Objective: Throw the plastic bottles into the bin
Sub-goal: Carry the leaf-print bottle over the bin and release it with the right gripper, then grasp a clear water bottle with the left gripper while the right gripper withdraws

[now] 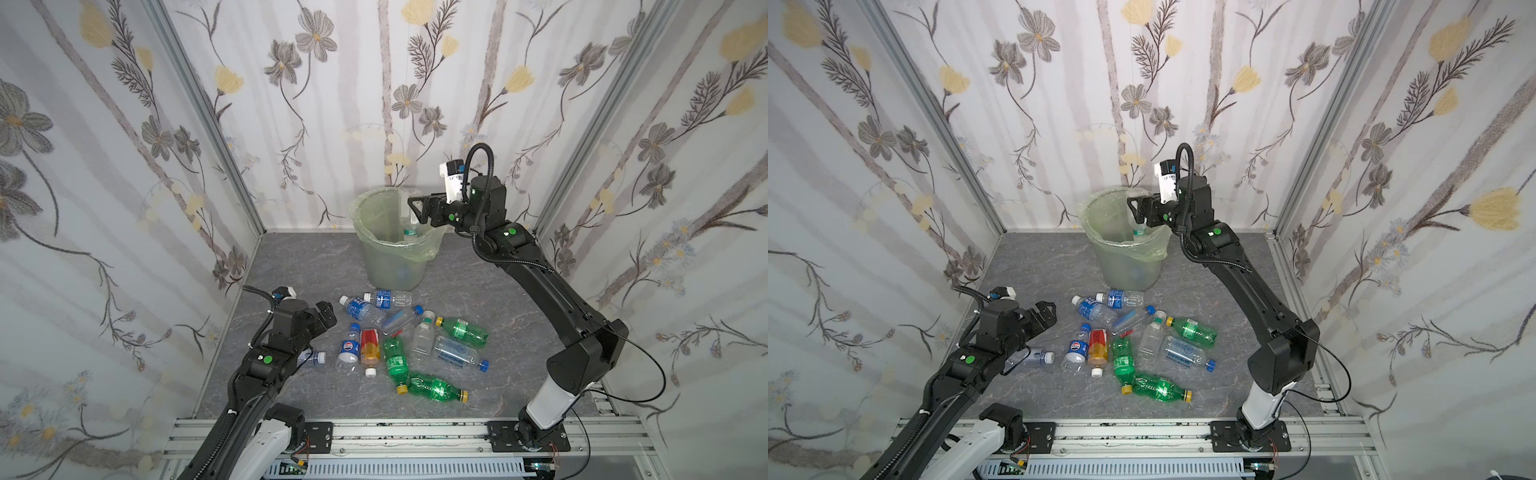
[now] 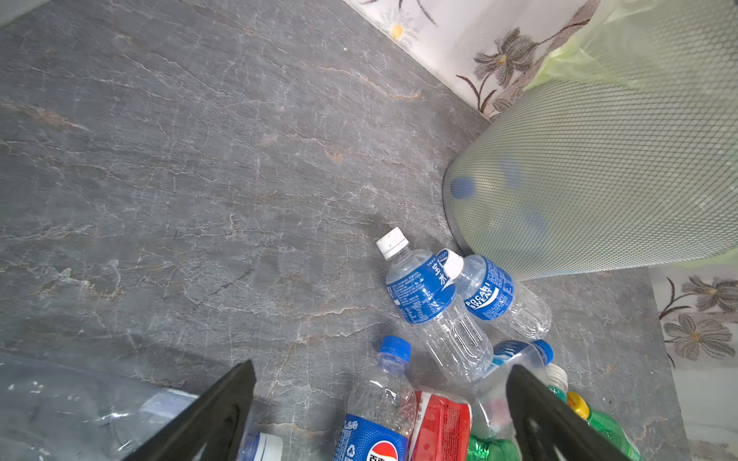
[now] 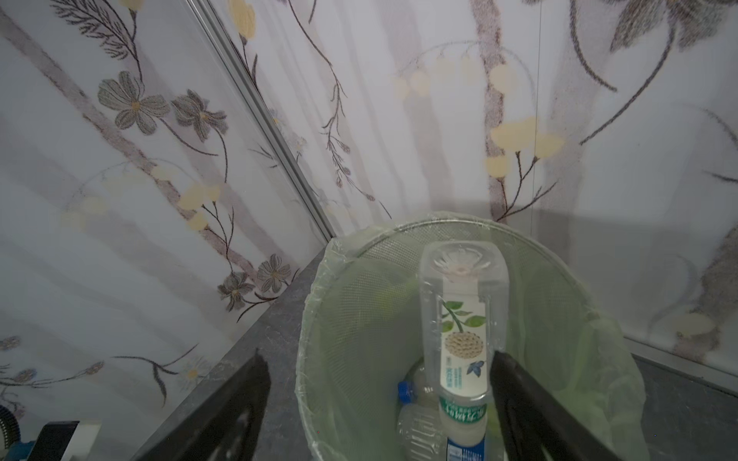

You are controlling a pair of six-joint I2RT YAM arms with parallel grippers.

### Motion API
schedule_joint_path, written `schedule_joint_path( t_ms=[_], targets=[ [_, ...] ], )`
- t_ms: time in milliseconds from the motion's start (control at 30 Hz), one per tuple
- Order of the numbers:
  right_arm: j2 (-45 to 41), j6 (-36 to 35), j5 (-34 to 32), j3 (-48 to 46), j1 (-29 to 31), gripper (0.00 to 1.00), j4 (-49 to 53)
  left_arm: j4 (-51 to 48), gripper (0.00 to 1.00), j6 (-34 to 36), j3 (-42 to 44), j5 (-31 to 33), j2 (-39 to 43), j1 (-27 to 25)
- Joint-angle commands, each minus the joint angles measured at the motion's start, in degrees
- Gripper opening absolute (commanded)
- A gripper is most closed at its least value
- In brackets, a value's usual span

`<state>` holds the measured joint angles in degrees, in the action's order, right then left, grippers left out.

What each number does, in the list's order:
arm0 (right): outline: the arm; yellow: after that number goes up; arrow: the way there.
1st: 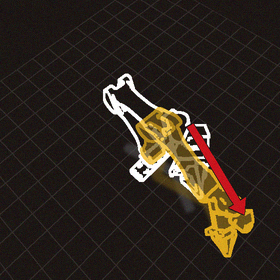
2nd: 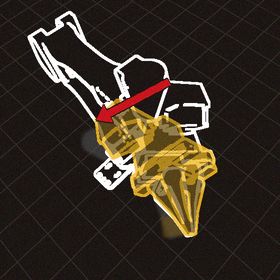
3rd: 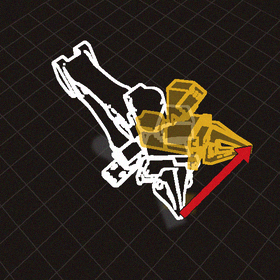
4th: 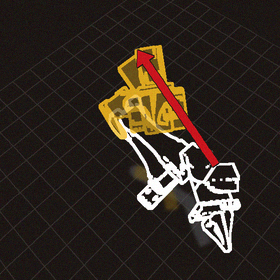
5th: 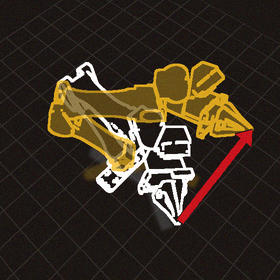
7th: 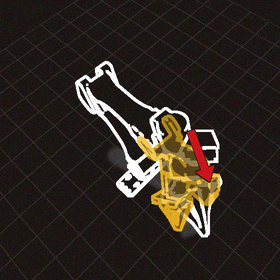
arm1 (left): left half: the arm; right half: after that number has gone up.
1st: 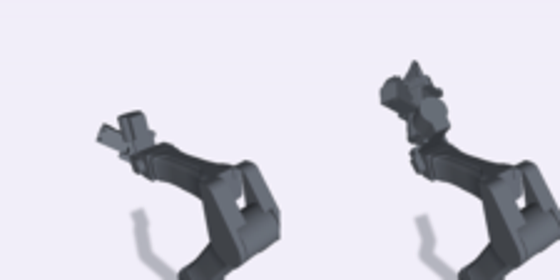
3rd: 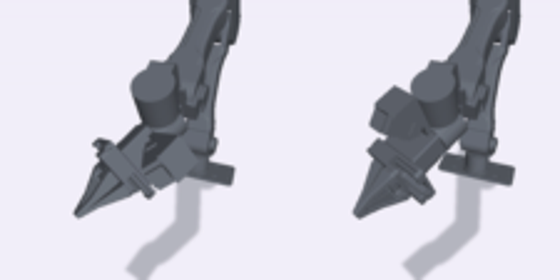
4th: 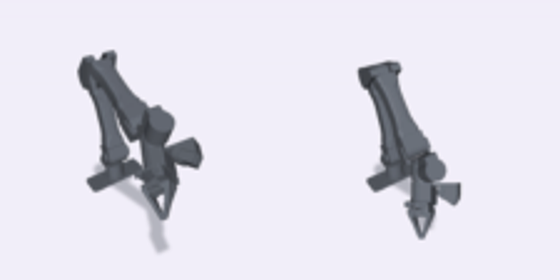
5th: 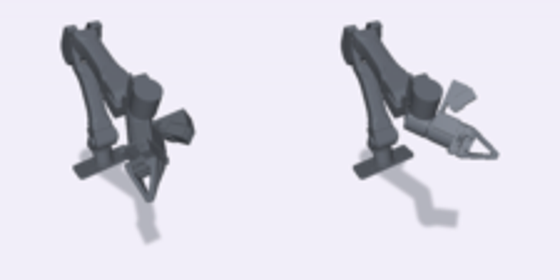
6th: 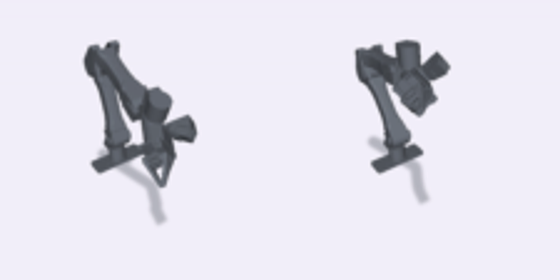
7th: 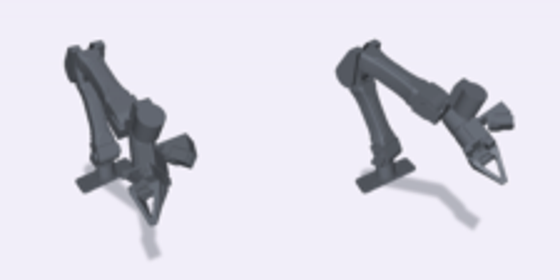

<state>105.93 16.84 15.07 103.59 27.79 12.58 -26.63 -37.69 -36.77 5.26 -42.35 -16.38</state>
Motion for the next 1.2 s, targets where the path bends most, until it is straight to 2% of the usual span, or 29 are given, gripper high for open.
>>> schedule_joint_path(
  t_ms=[0, 200, 433, 733, 833, 967, 1167],
  targets=[
    [-5.02, -0.17, 0.38, -6.76, -0.11, 0.85, -1.56, -2.08, 1.00, -1.73, -0.03, 1.94, -0.53, 0.22],
    [-17.85, -2.12, 0.24, -21.82, -0.57, 0.87, -5.03, -5.23, 1.00, -5.03, 1.29, 3.38, 0.91, 0.30],
    [-28.68, -2.07, -0.66, -39.55, -1.03, 0.88, -9.11, -11.38, 1.00, -13.01, 1.39, 8.42, 2.61, 0.39],
    [-34.22, -1.98, -1.36, -49.27, -2.33, 0.89, -11.17, -12.36, 1.00, -24.84, 8.61, 10.42, -0.17, 0.38],
    [-35.63, -2.40, -1.38, -50.99, -2.95, 0.89, -11.16, -11.65, 1.00, -25.50, 9.97, 12.22, -1.18, 0.57],
    [-37.34, -2.34, -1.72, -53.32, -3.64, 0.89, -11.41, -7.98, 1.00, -24.46, 12.03, 11.50, -4.28, 1.32],
    [-39.58, -1.30, -2.10, -55.81, -3.75, 0.89, -11.44, -0.56, 0.92, -20.23, 14.45, 8.03, -8.81, 4.46]
  ],
)
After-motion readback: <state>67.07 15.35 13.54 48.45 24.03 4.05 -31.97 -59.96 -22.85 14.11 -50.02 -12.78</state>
